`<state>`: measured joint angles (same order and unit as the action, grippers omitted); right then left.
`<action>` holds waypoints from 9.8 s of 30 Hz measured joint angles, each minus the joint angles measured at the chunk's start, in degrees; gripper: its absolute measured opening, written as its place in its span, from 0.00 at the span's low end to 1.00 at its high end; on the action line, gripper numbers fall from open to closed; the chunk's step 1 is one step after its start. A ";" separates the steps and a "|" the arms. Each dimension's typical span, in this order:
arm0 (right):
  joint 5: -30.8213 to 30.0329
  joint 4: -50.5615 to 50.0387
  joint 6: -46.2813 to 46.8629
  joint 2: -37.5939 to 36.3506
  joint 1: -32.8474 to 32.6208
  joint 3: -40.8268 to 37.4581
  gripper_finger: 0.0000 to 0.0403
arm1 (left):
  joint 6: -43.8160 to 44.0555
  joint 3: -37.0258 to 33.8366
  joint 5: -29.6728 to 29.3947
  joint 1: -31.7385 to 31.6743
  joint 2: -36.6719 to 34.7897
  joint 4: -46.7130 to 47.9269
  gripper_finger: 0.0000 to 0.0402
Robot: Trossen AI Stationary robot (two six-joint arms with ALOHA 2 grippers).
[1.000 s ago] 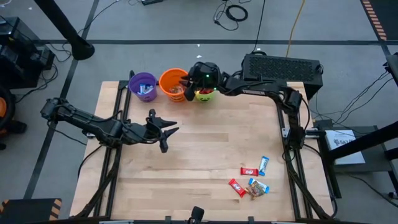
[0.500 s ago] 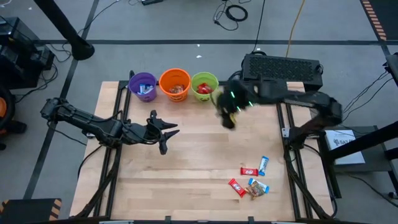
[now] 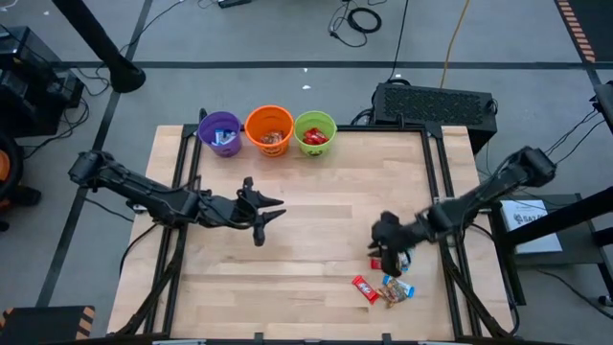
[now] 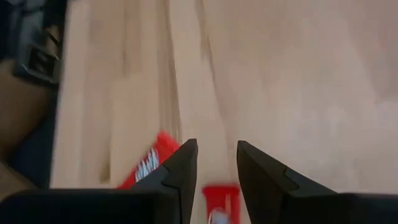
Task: Sort candy by brand, put in halloween buckets
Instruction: Put the white chocolate bar into the violet bucket
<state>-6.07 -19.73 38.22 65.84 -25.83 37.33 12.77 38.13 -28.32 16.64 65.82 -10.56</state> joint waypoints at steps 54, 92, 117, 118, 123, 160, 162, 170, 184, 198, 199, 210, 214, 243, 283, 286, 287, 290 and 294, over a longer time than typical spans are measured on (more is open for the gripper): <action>-11.54 -44.78 45.96 22.12 -33.55 6.74 0.16 | -2.74 -0.02 4.10 -0.07 8.36 -5.91 0.31; -16.68 -33.59 19.48 21.03 -10.11 4.48 0.52 | -8.80 -0.02 3.91 -0.55 8.33 -8.67 0.31; 1.75 -54.38 33.13 19.54 -14.80 7.87 0.47 | -8.38 -0.02 4.22 -0.48 8.33 -8.79 0.31; 1.71 -53.80 33.56 19.54 -14.89 7.03 0.46 | -7.76 -0.02 4.22 -0.48 8.33 -8.77 0.31; 0.51 -51.09 34.07 20.23 -14.92 3.69 0.41 | -7.17 -0.02 4.21 -0.48 8.34 -9.40 0.31; -20.49 -30.47 6.09 22.66 -14.73 5.91 0.40 | -9.07 -0.02 4.35 -0.48 8.33 -12.53 0.31; -18.95 -30.75 3.15 22.40 -12.54 6.02 0.40 | -9.14 -0.02 4.39 -0.49 8.33 -12.51 0.31; -9.11 -27.37 -11.66 21.51 -4.04 5.50 0.40 | -10.38 -0.02 4.57 -0.48 8.33 -12.51 0.31; 3.27 -20.99 -18.93 21.51 3.30 5.52 0.40 | -10.53 -0.02 4.59 -0.48 8.33 -12.49 0.31; 2.83 -25.88 -8.94 21.51 2.20 8.28 0.40 | -10.51 -0.02 4.61 -0.48 8.33 -12.46 0.31; 2.54 -26.51 -8.45 21.51 1.92 8.59 0.40 | -10.53 -0.02 4.61 -0.50 8.33 -12.46 0.31; 0.27 -24.97 -5.14 21.93 1.05 7.79 0.44 | -10.59 -0.02 4.61 -0.49 8.33 -12.44 0.31; 0.93 -23.69 -3.87 21.99 1.05 6.89 0.42 | -10.62 -0.02 4.62 -0.49 8.33 -12.44 0.31; -1.17 -19.64 -3.93 20.57 0.00 4.95 0.00 | -10.68 -0.02 5.84 -0.49 8.33 -12.49 0.31; -27.54 13.17 -68.55 -4.55 0.98 9.08 0.00 | -16.20 0.00 6.02 -0.61 7.39 -35.33 0.31; -33.67 12.95 -72.26 -2.82 0.60 9.08 0.00 | -16.19 0.00 6.03 -2.43 7.39 -33.40 0.31; -34.53 12.96 -72.41 -2.37 0.57 9.08 0.00 | -16.17 0.00 6.03 -3.07 7.39 -32.00 0.31; -34.37 13.01 -71.77 -1.55 0.61 9.08 0.00 | -16.27 0.00 7.40 -5.09 7.39 -26.56 0.33; -34.35 12.99 -70.17 -0.91 0.61 9.08 0.00 | -17.66 0.00 9.03 -6.14 7.72 -22.75 0.43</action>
<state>-40.42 -6.74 -31.95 64.93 -25.21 46.41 -4.89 38.13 -19.29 10.50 73.53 -33.31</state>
